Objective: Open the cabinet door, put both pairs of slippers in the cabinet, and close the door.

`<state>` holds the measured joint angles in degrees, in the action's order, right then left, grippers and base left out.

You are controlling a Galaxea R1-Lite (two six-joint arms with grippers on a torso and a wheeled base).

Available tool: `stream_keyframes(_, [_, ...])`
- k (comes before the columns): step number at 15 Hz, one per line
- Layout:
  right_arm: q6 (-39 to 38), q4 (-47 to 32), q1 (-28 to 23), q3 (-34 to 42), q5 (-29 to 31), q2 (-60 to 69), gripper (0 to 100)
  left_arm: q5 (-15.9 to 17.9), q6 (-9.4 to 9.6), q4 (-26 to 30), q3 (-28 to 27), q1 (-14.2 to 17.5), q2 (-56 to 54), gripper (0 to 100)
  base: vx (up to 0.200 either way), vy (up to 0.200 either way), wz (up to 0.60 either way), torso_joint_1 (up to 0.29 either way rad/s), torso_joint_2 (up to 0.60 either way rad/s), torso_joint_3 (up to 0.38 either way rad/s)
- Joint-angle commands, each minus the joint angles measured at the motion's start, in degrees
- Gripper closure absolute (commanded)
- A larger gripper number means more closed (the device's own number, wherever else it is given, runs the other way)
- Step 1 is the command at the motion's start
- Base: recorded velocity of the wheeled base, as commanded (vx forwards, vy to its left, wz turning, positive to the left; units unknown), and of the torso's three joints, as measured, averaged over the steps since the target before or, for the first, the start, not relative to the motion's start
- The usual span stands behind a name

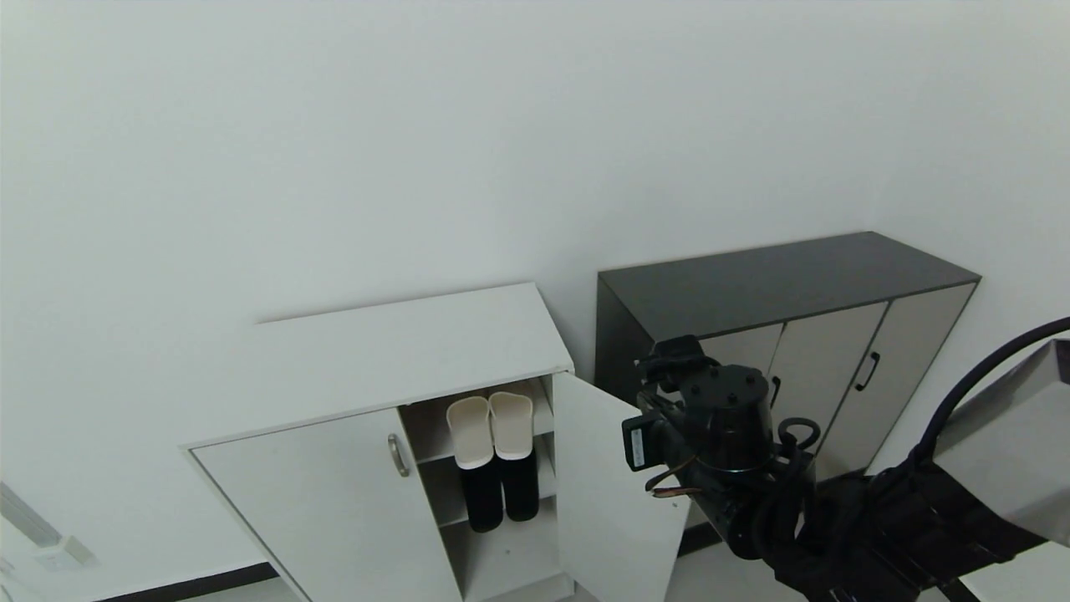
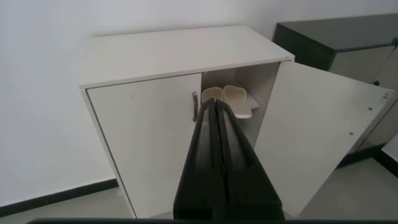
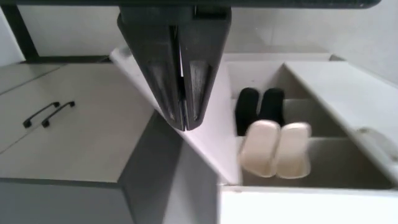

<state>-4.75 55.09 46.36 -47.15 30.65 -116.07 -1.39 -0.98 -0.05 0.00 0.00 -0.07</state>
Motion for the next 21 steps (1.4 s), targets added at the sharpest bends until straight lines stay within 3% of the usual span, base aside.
stream_keyframes(1, [0.0, -0.1, -0.1, 0.0, 0.0, -0.4, 100, 0.0, -0.08, 0.0, 0.0, 0.0, 0.1, 100, -0.2, 0.0, 0.0, -0.007, 0.0, 0.007])
stream_keyframes(5, [-0.1, -0.1, -1.3, -0.4, -0.2, -1.0, 100, -0.2, -0.08, 0.0, 0.0, 0.0, 0.1, 100, 0.0, 0.0, 0.0, 0.0, 0.0, 0.0])
stream_keyframes(13, [-0.2, -1.6, -12.0, -6.4, -5.5, -8.2, 100, -0.2, -0.08, 0.0, 0.0, 0.0, 0.1, 100, 0.0, 0.0, 0.0, 0.0, 0.0, 0.0])
stream_keyframes(21, [-0.5, -1.7, -18.9, -9.6, -10.9, -15.1, 100, -0.2, -0.08, 0.0, 0.0, 0.0, 0.1, 100, 0.0, 0.0, 0.0, 0.0, 0.0, 0.0])
